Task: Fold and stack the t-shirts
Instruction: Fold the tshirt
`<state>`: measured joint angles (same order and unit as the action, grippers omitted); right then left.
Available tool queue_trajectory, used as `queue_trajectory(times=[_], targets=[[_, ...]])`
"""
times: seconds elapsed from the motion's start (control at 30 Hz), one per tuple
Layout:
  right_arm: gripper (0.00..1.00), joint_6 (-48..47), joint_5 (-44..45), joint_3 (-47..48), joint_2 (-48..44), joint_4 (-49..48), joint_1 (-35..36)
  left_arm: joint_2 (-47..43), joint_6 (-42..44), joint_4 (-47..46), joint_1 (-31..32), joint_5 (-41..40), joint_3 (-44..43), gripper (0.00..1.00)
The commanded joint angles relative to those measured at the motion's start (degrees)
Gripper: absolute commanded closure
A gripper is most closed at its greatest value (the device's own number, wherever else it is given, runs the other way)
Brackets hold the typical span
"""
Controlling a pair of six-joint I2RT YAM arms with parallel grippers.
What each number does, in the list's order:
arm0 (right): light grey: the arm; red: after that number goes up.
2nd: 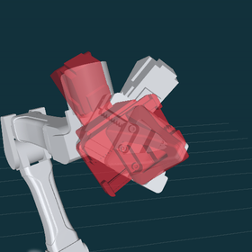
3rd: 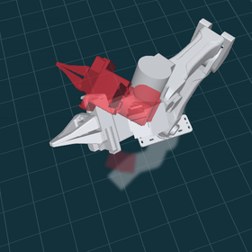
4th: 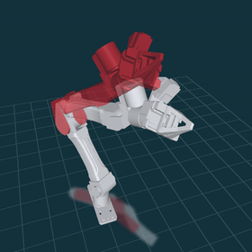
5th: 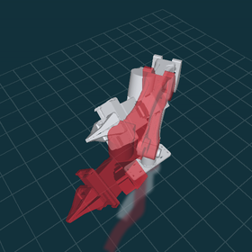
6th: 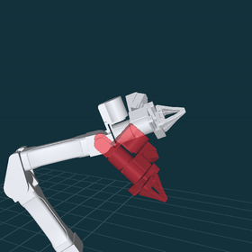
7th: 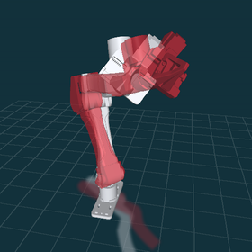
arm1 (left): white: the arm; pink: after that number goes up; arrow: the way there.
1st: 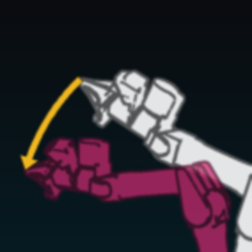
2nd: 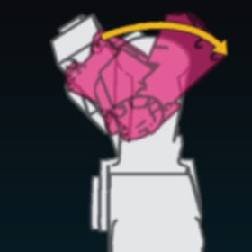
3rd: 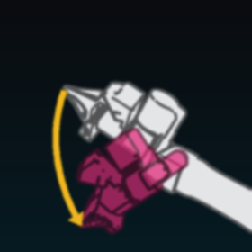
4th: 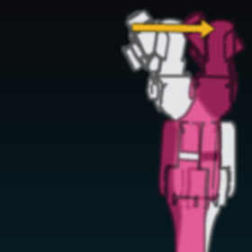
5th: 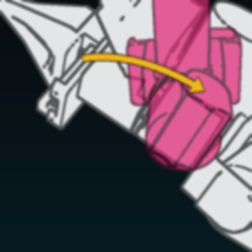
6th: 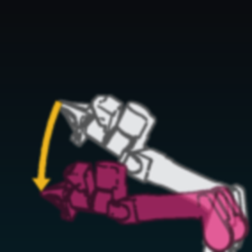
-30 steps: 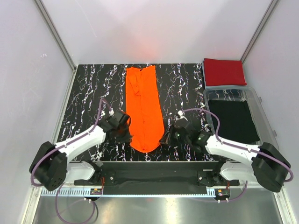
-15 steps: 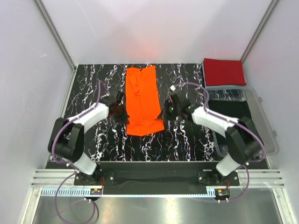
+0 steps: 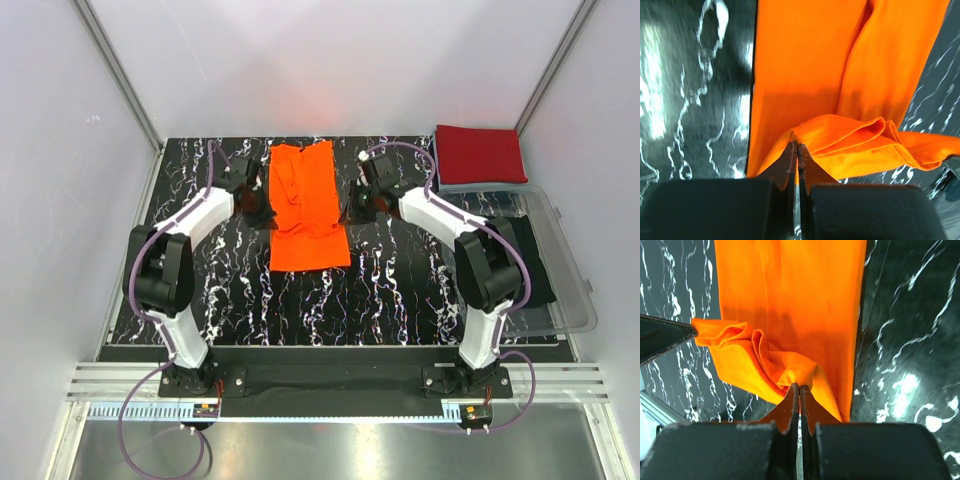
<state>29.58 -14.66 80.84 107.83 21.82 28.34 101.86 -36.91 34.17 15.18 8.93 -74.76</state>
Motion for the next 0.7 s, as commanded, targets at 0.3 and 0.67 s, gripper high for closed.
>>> queue_trajectory(times=[0.3, 0.67], targets=[[1.0, -4.18, -1.78, 16.09, 10.02, 5.51, -3.9, 9.49, 1.75, 2.12, -2.78, 2.85, -14.27, 1.0], [1.0, -6.29, -4.5, 23.84, 16.09, 5.86, -4.43, 11.77, 2.54, 3.27, -4.46, -1.81, -18.14, 1.0]])
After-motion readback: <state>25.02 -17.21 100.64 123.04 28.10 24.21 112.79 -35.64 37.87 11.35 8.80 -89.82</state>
